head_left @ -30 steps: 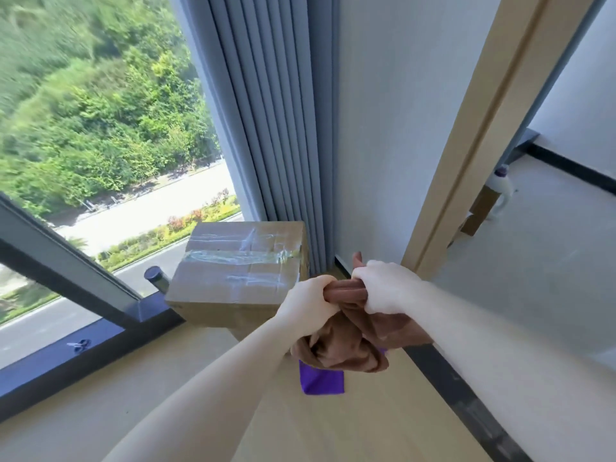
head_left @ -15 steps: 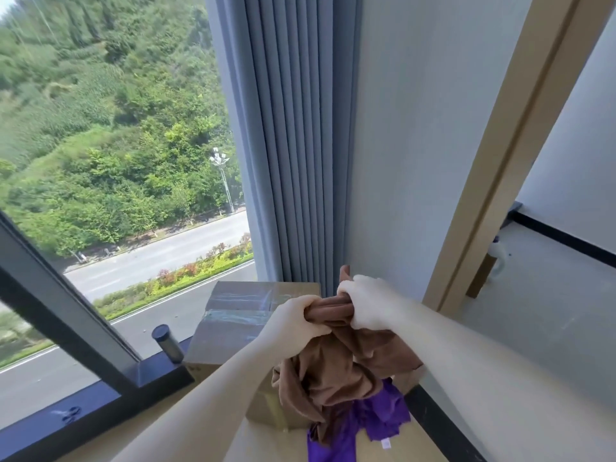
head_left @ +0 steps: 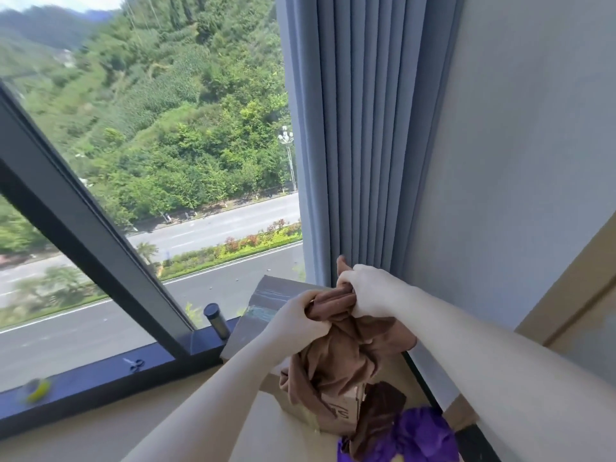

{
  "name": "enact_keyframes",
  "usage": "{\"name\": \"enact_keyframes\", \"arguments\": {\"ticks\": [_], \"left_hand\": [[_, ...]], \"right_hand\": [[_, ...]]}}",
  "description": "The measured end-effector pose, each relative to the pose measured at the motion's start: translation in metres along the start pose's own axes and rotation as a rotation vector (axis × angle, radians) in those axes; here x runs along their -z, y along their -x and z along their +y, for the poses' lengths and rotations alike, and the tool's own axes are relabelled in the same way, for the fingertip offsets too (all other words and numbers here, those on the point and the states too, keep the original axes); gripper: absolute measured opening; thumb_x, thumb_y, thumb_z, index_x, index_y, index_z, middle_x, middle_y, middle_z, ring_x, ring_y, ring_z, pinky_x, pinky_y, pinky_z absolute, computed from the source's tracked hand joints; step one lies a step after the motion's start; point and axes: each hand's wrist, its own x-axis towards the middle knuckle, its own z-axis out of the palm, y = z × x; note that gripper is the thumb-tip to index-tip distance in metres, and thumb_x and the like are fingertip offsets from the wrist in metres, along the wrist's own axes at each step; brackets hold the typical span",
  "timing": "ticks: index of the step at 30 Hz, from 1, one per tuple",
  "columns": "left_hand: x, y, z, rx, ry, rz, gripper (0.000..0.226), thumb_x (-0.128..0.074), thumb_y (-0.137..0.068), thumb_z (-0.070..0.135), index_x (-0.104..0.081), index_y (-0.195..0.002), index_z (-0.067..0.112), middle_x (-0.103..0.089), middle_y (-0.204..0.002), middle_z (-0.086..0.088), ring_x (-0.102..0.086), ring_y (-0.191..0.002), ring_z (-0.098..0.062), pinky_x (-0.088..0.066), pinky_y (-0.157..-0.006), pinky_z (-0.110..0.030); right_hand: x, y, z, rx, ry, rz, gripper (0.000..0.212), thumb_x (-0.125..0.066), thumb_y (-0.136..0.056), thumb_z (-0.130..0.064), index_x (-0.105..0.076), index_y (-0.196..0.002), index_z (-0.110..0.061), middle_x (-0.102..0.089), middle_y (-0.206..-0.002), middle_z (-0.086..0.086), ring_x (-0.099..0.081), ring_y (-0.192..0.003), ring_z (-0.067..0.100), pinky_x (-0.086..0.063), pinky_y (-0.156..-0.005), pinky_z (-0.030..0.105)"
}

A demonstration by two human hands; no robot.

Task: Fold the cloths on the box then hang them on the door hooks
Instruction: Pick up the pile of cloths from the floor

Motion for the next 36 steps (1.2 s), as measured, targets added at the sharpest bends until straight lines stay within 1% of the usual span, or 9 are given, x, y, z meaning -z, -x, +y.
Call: {"name": "enact_keyframes", "arguments": {"ticks": [8, 14, 17, 21, 24, 27, 31, 34, 36], "left_hand": [[-0.006, -0.031, -0.023, 0.138, 0.059, 0.101, 0.047, -0.066, -0.083, 0.021, -0.059, -0.125, 0.043, -0.070, -0.106, 0.019, -0.066, -0.096, 0.002, -0.057, -0.090, -0.027], [-0.019, -0.054, -0.054, 0.225, 0.116, 0.053, 0.053, -0.065, -0.082, 0.026, -0.052, -0.131, 0.042, -0.068, -0.111, 0.015, -0.067, -0.100, -0.007, -0.058, -0.091, -0.034], [-0.027, -0.070, -0.068, 0.250, 0.136, -0.006, 0.058, -0.065, -0.083, 0.022, -0.046, -0.136, 0.037, -0.065, -0.115, 0.011, -0.066, -0.102, -0.007, -0.058, -0.088, -0.029], [-0.037, -0.093, -0.081, 0.262, 0.121, -0.048, 0.059, -0.063, -0.089, 0.021, -0.038, -0.141, 0.032, -0.059, -0.123, 0.010, -0.061, -0.109, -0.005, -0.047, -0.081, -0.013], [-0.047, -0.109, -0.093, 0.266, -0.023, -0.022, 0.062, -0.058, -0.090, 0.029, -0.032, -0.147, 0.032, -0.053, -0.132, 0.005, -0.060, -0.117, -0.022, -0.049, -0.090, -0.030], [-0.056, -0.123, -0.102, 0.296, -0.303, -0.040, 0.056, -0.052, -0.095, 0.037, -0.028, -0.145, 0.030, -0.052, -0.130, -0.002, -0.060, -0.112, -0.036, -0.047, -0.084, -0.040], [-0.065, -0.135, -0.121, 0.266, -0.462, -0.122, 0.054, -0.050, -0.098, 0.043, -0.028, -0.146, 0.029, -0.056, -0.129, -0.004, -0.062, -0.110, -0.037, -0.050, -0.085, -0.042], [-0.072, -0.139, -0.139, 0.247, -0.537, -0.160, 0.056, -0.048, -0.099, 0.047, -0.027, -0.148, 0.029, -0.059, -0.128, -0.002, -0.064, -0.110, -0.033, -0.045, -0.081, -0.040], [-0.076, -0.140, -0.148, 0.248, -0.554, -0.166, 0.056, -0.047, -0.099, 0.049, -0.030, -0.147, 0.028, -0.061, -0.127, -0.001, -0.063, -0.114, -0.030, -0.044, -0.087, -0.040]], "right_hand": [[-0.012, -0.075, 0.015, 0.126, 0.035, -0.087, 0.037, -0.065, -0.089, -0.024, -0.058, -0.124, -0.031, -0.047, -0.110, -0.003, -0.058, -0.097, 0.025, -0.053, -0.091, 0.045], [-0.044, -0.111, 0.031, 0.151, 0.024, -0.108, 0.033, -0.060, -0.095, -0.024, -0.056, -0.127, -0.034, -0.042, -0.112, -0.005, -0.057, -0.097, 0.022, -0.052, -0.089, 0.041], [-0.058, -0.126, 0.040, 0.124, -0.001, -0.120, 0.033, -0.057, -0.098, -0.023, -0.057, -0.129, -0.034, -0.042, -0.112, -0.004, -0.055, -0.098, 0.021, -0.051, -0.089, 0.039], [-0.073, -0.151, 0.052, 0.095, -0.035, -0.132, 0.031, -0.053, -0.099, -0.022, -0.059, -0.126, -0.035, -0.043, -0.111, -0.005, -0.055, -0.100, 0.021, -0.051, -0.092, 0.040], [-0.085, -0.170, 0.059, 0.076, -0.073, -0.132, 0.029, -0.053, -0.100, -0.028, -0.060, -0.125, -0.041, -0.044, -0.121, -0.011, -0.054, -0.113, 0.021, -0.050, -0.095, 0.039], [-0.102, -0.183, 0.066, 0.063, 0.014, -0.161, 0.049, -0.057, -0.098, -0.024, -0.051, -0.142, -0.043, -0.032, -0.155, -0.012, -0.033, -0.143, 0.020, -0.045, -0.105, 0.041], [-0.120, -0.189, 0.074, -0.004, 0.101, -0.269, 0.062, -0.052, -0.100, -0.017, -0.035, -0.154, -0.042, -0.009, -0.171, -0.008, -0.007, -0.156, 0.021, -0.039, -0.114, 0.044], [-0.132, -0.193, 0.077, -0.041, 0.107, -0.346, 0.067, -0.051, -0.100, -0.013, -0.031, -0.157, -0.042, -0.004, -0.171, -0.006, -0.005, -0.157, 0.023, -0.036, -0.117, 0.046], [-0.137, -0.200, 0.077, -0.051, 0.086, -0.371, 0.064, -0.050, -0.100, -0.014, -0.034, -0.156, -0.040, -0.008, -0.171, -0.004, -0.008, -0.156, 0.025, -0.034, -0.118, 0.048]]}}
